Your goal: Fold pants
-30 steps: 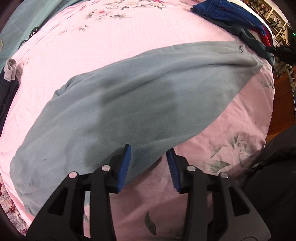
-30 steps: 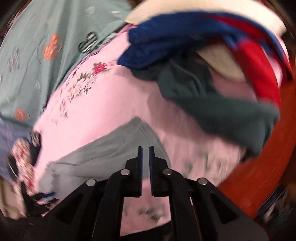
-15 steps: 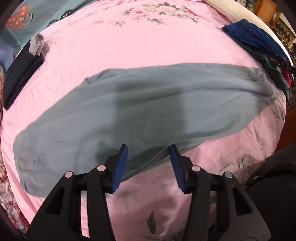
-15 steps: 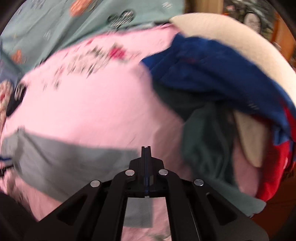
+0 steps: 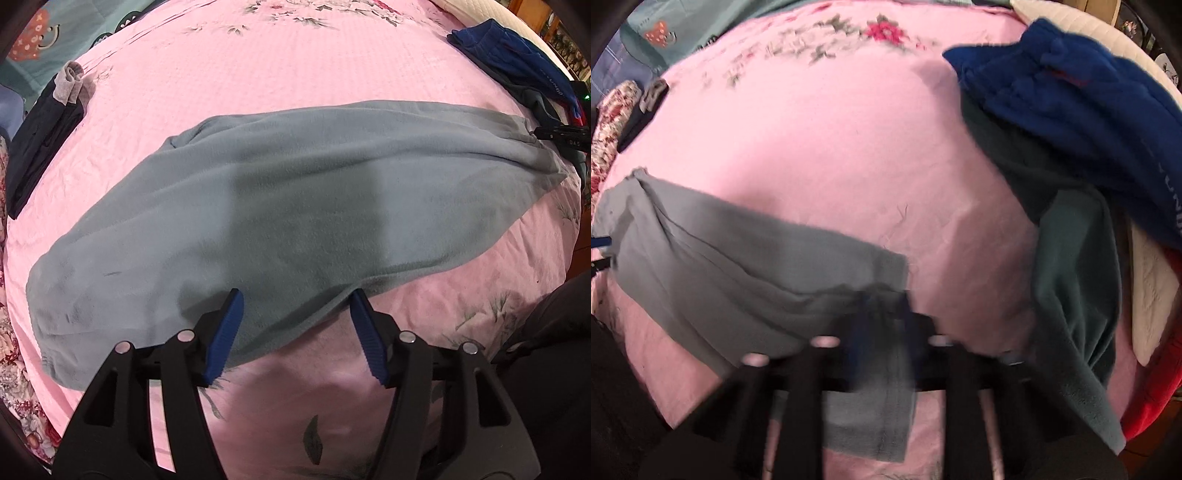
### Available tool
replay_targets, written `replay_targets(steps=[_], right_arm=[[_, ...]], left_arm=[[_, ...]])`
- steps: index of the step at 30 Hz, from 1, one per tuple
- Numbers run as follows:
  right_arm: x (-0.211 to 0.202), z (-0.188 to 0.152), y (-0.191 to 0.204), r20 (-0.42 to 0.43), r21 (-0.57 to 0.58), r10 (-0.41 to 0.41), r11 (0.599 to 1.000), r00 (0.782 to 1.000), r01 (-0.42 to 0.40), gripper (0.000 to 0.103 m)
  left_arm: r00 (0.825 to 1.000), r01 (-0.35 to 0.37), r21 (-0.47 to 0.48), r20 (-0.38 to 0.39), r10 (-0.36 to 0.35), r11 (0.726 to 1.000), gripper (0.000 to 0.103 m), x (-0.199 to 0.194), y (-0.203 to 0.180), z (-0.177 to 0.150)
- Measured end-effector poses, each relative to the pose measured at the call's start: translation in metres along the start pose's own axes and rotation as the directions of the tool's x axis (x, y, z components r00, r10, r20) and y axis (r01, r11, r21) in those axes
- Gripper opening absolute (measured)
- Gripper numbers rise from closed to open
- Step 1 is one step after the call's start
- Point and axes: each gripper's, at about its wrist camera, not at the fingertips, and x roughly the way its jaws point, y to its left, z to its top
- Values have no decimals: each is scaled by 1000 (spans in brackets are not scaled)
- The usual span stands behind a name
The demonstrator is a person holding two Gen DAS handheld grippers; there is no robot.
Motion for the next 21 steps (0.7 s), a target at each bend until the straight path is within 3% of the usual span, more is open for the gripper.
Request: replay_targets(steps=[2,6,9,11,13,14,16,17,19,21], right_arm=[[-23,3,-9,82,24,25,999,996,-27,2],[-61,15,-39,238,144,68,984,969,-104,2],[-44,20,-38,206,138,-5,990,979,-25,0],[-28,14,-42,143,148,-21,989,990,0,0],[-12,14,-41,66,153,-109,983,992,97,2],[-14,16,-36,70,148,-131,982,989,120,3],[-28,19,-17,124,126,-93,989,988,77,5],[-33,22,-4,151,104,-56,994,987,41,10],[-43,37,38,200,26,11,1000,980,-17,57],[-50,51,85,243,-73,129,991,961,-115,60]], left_arm=[[1000,-4,-2,8,4,1000,61,-4,-2,3],[1000,-3,-15,20,3,1000,61,-8,1,4],[1000,-13,0,1,13,1000,61,-3,-1,7],[1000,-16,8,-12,16,1000,64,2,-2,9],[999,-41,13,-13,41,999,70,2,-1,9],[999,-43,13,-4,43,999,71,-1,1,9],[999,-38,3,22,38,999,74,-11,8,11],[999,-37,-6,37,37,999,76,-17,14,13],[997,-45,-35,64,48,998,88,-29,27,15],[992,-79,-79,88,86,994,92,-40,42,18]])
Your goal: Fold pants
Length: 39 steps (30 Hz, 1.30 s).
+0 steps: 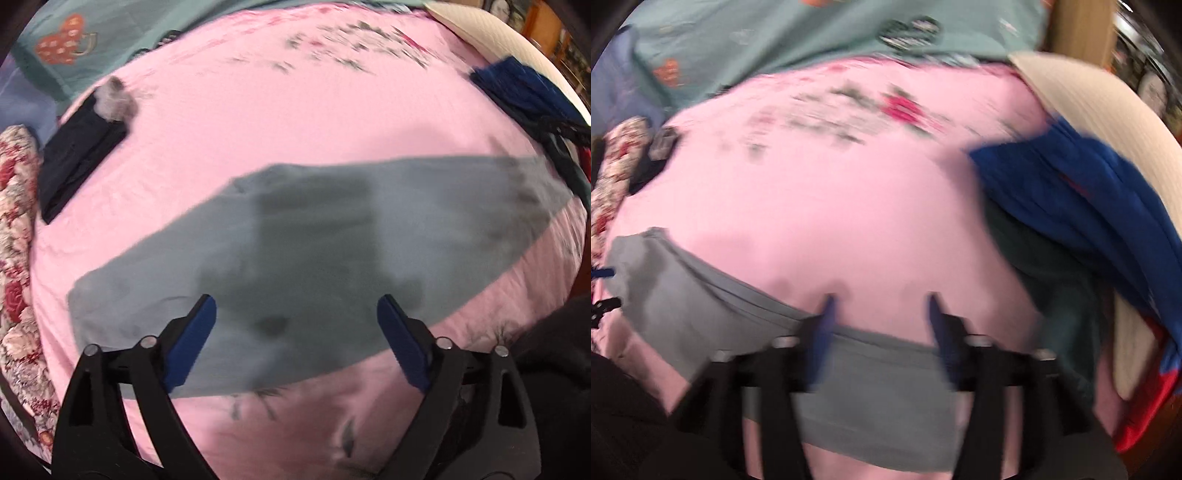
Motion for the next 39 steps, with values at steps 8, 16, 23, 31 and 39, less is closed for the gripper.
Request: replay_targets(steps=[8,16,23,31,39], right_arm=[[79,75,193,-127,-227,469,844,874,-486,62],[164,94,286,-409,-262,493,742,768,-617,62],[182,88,302,-604,-248,442,687,663,-683,62],[198,92,300,-669,-93,488,693,560,-715,62],[215,86,318,-637,143,685,555,353,-819,64]], left_arm=[[990,-136,-192,-3,138,972,98,12,78,-2],[993,-115,-327,-44,106,938,98,42,131,-20],[996,-83,-322,-42,73,943,98,60,144,-26],[998,-58,-334,-29,51,941,101,69,147,-28],[999,-50,-335,-37,40,941,101,69,152,-28]])
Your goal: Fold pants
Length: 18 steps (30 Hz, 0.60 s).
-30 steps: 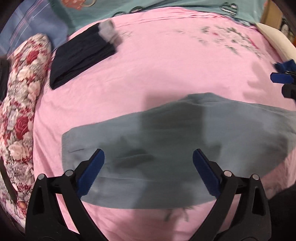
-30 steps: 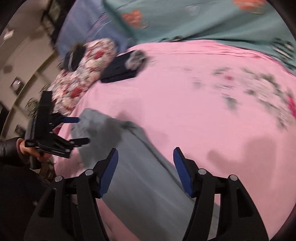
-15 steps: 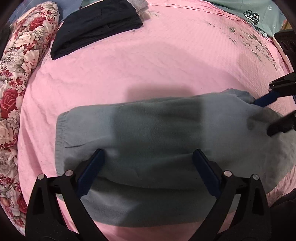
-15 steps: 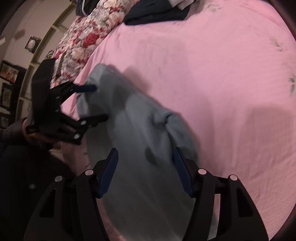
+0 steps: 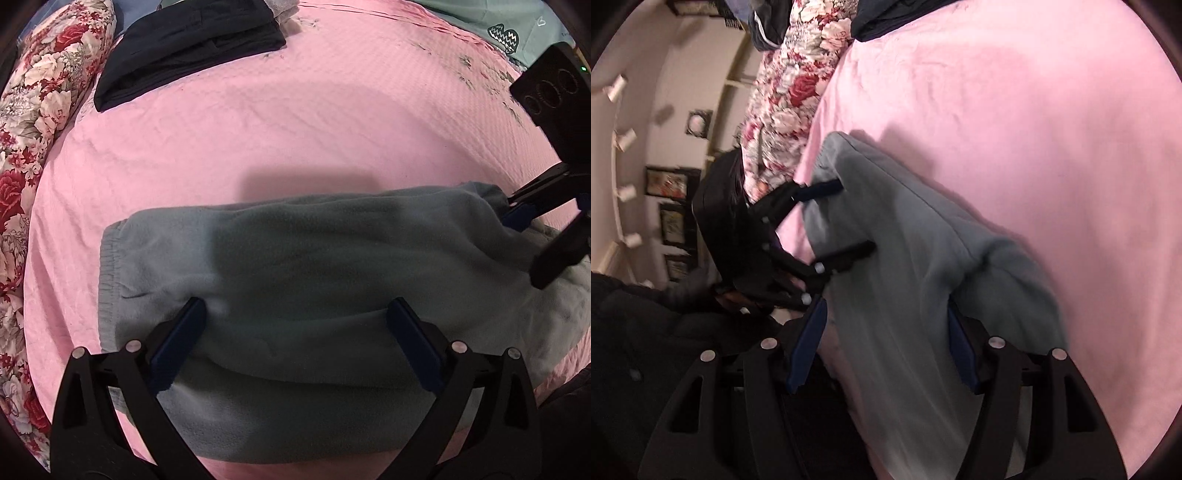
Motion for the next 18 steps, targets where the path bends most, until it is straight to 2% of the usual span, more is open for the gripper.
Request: replay_targets(steps=[2,5,8,10,11,13,15,18], right_arm=[[-2,4,-5,51,14,38,999,998,-38,62],[-26,10,-17,179,50,99,993,979,-110,56],[-41,14,-30,214,72,112,989,970,-130,42],[-39,16,-34,195,78,90,991,977,-107,27],[-37,17,-36,187,78,66,994,980,-82,24],[-39,17,-43,185,83,33,995,982,-50,9],[-40,18,-49,195,95,-3,995,981,-16,5],[-35,19,-43,190,69,-53,997,980,40,5]], left_arm=[[1000,6,6,-15,-6,1000,101,-2,1,3],[1000,1,8,5,-1,1000,101,-16,11,9],[999,-21,-3,43,21,1000,101,-27,29,17],[997,-66,-16,36,66,998,101,-22,45,22],[995,-90,-25,29,90,996,101,-19,51,24],[992,-123,-59,19,124,991,101,-12,67,27],[990,-137,-89,5,138,986,101,-5,82,28],[990,-140,-98,4,141,985,101,4,94,26]])
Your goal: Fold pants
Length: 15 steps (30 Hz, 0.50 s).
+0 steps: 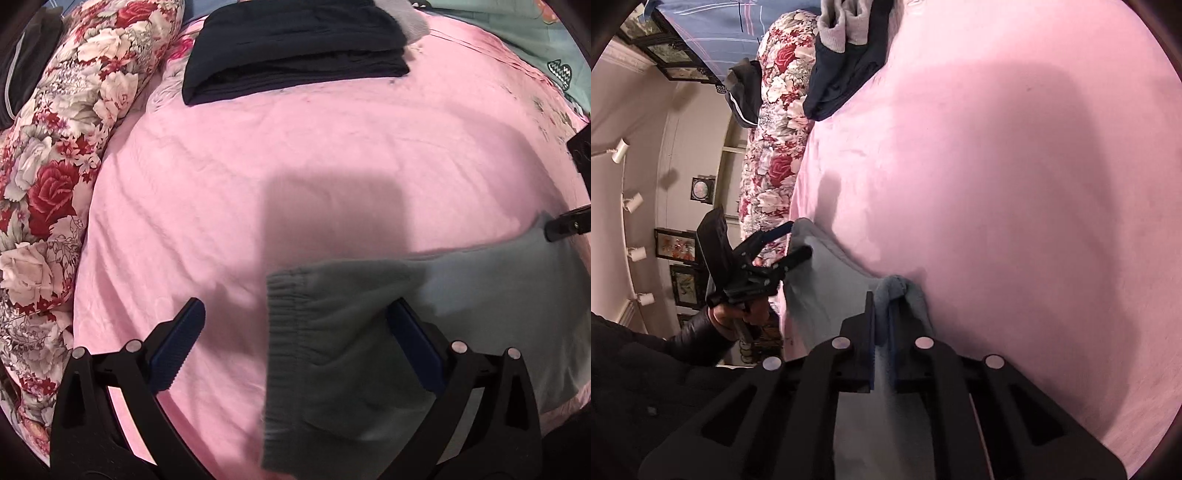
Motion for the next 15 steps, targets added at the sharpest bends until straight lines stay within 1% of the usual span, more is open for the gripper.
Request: replay_targets(steps=[1,3,4,6,7,9,11,12,14,15], right_arm=[[2,0,2,2,-9,-18,1000,1000,18,5],[-3,-1,0,21,-17,-49,999,999,49,5],[-7,0,1,39,-22,-65,998,997,66,5],[-17,-3,-1,84,-14,-71,997,994,72,5],[-16,-4,-5,78,-6,-90,996,993,91,5],[-17,-4,-10,54,3,-94,996,994,94,4],[-23,-1,-9,21,55,-102,993,995,101,8],[-35,-4,-2,45,47,-130,991,991,128,12],[-62,-17,15,122,2,-209,978,970,210,19],[-73,-25,19,147,7,-220,975,965,221,22]], left_arm=[[1000,10,2,9,-10,1000,101,2,1,1],[1000,-4,12,27,3,1000,101,3,3,5],[999,-27,22,36,27,999,101,2,2,9],[996,-68,39,67,65,997,101,0,-2,13],[994,-80,50,78,76,996,101,2,-4,15],[993,-85,62,85,79,995,101,7,-4,14],[993,-76,61,93,71,995,101,6,-1,14],[993,-77,66,89,71,995,101,4,1,14],[990,-107,83,99,99,991,101,-3,3,13],[988,-120,87,112,110,989,101,-8,5,13]])
